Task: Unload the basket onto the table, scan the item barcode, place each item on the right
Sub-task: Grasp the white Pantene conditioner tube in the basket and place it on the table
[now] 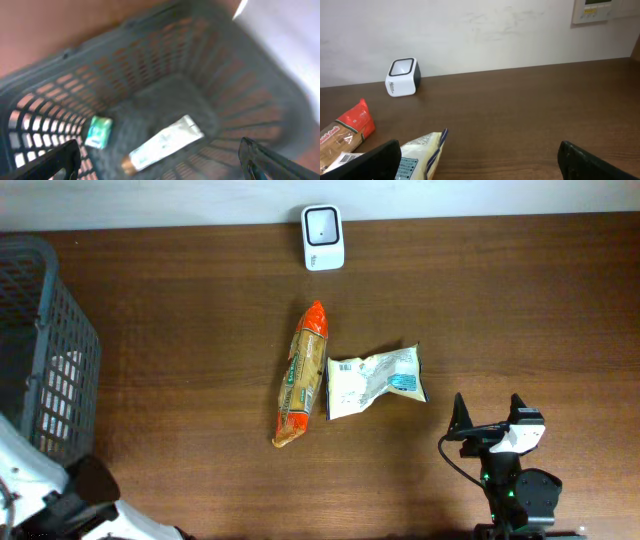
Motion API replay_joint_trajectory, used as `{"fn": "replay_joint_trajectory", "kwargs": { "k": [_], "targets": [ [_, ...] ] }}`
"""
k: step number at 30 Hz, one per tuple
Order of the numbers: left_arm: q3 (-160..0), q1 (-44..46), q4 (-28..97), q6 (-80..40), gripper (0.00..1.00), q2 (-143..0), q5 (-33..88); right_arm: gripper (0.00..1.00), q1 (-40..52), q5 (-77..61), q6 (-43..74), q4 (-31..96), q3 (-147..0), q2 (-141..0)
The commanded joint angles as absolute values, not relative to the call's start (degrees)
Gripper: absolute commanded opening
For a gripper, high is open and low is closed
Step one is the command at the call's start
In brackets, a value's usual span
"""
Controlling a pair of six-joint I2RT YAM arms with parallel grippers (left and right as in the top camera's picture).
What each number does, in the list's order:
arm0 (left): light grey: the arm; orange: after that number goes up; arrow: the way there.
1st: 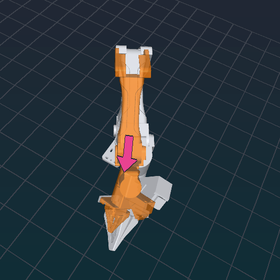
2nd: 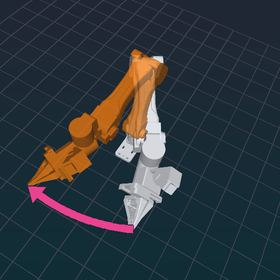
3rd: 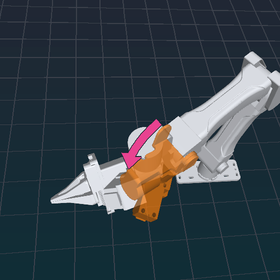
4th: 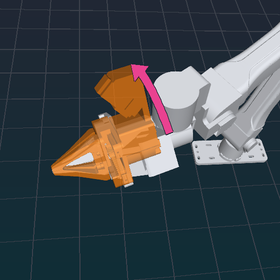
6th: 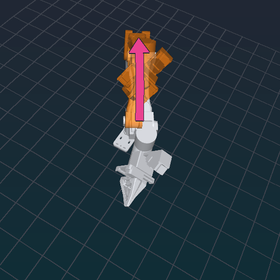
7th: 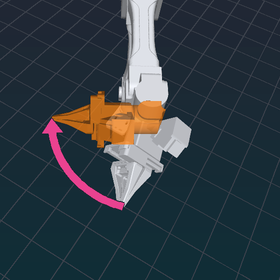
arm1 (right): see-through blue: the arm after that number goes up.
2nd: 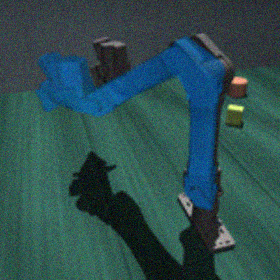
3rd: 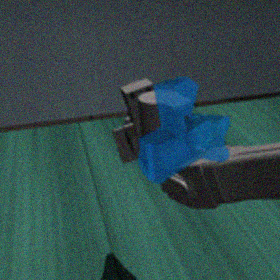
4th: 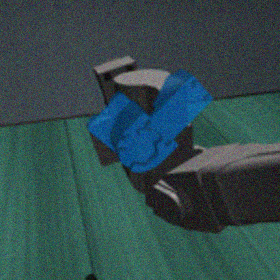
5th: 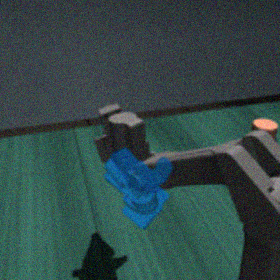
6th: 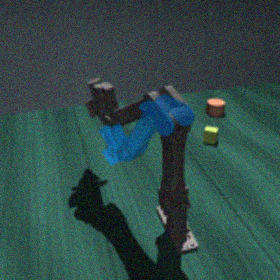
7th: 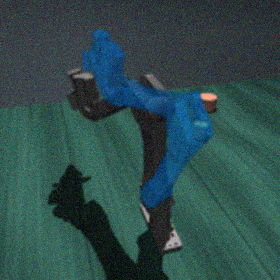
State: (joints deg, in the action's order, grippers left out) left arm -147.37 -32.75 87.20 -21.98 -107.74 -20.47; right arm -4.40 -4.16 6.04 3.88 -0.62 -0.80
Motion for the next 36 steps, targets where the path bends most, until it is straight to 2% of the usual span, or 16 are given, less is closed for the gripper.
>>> {"fn": "replay_joint_trajectory", "kwargs": {
  "k": [1,3,6,8,12,14,15,16,17,18,22,26,30,32,34,36],
  "targets": [
    [-134.19,-40.66,83.57,-14.74,0.99,-108.75,-13.3,0.99,-4.03,-4.49,6.44,4.12,-0.32,-0.4],
    [-121.91,-43.97,74.83,-2.7,0.99,-108.75,-8.58,0.99,-4.03,-4.49,6.44,4.12,-0.32,-0.4],
    [-99.42,-44.64,58.92,25.08,0.99,-108.86,3.68,0.99,-4.03,-4.49,6.44,4.12,-0.32,-0.4],
    [-90.83,-44.64,51.42,31.59,1.0,-108.86,5.8,0.99,-4.03,-4.49,6.44,4.12,-0.32,-0.4],
    [-80.4,-44.64,40.07,33.39,0.99,-109.1,6.94,0.99,-4.03,-4.49,6.44,4.12,-0.32,-0.4],
    [-78.17,-44.64,39.13,36.95,0.91,-110.5,9.21,0.99,-4.03,-4.49,6.44,4.12,-0.32,-0.4],
    [-78.06,-44.64,39.24,36.91,0.84,-111.87,9.15,0.99,-4.03,-4.49,6.44,4.12,-0.32,-0.4],
    [-78.02,-44.64,39.27,36.88,0.7,-112.75,9.02,0.99,-4.03,-4.49,6.44,4.12,-0.32,-0.4],
    [-78.02,-44.64,39.24,36.88,0.42,-113.58,8.99,0.99,-4.03,-4.49,6.44,4.12,-0.32,-0.4],
    [-78.04,-44.64,39.16,36.88,0.24,-113.58,8.99,0.99,-4.03,-4.49,6.44,4.12,-0.32,-0.4],
    [-78.06,-44.71,38.3,36.36,0.0,-113.56,8.99,0.99,-4.03,-4.49,6.44,4.12,-0.32,-0.4],
    [-84.71,-44.69,40.1,27.59,0.0,-110.54,9.02,0.99,-4.03,-4.49,6.44,4.12,-0.32,-0.4],
    [-99.13,-44.69,41.21,6.28,0.0,-98.17,9.65,0.99,-4.03,-4.49,6.44,4.12,-0.32,-0.4],
    [-103.96,-44.1,40.51,-3.01,0.0,-88.95,21.04,0.99,-4.03,-4.49,6.44,4.12,-0.32,-0.4],
    [-104.16,-40.4,38.26,-3.9,0.0,-81.87,33.04,0.99,-4.03,-4.49,6.44,4.12,-0.32,-0.4],
    [-104.16,-33.36,39.9,-3.88,0.0,-78.59,37.34,0.99,-4.03,-4.49,6.44,4.12,-0.32,-0.4]
  ]
}}
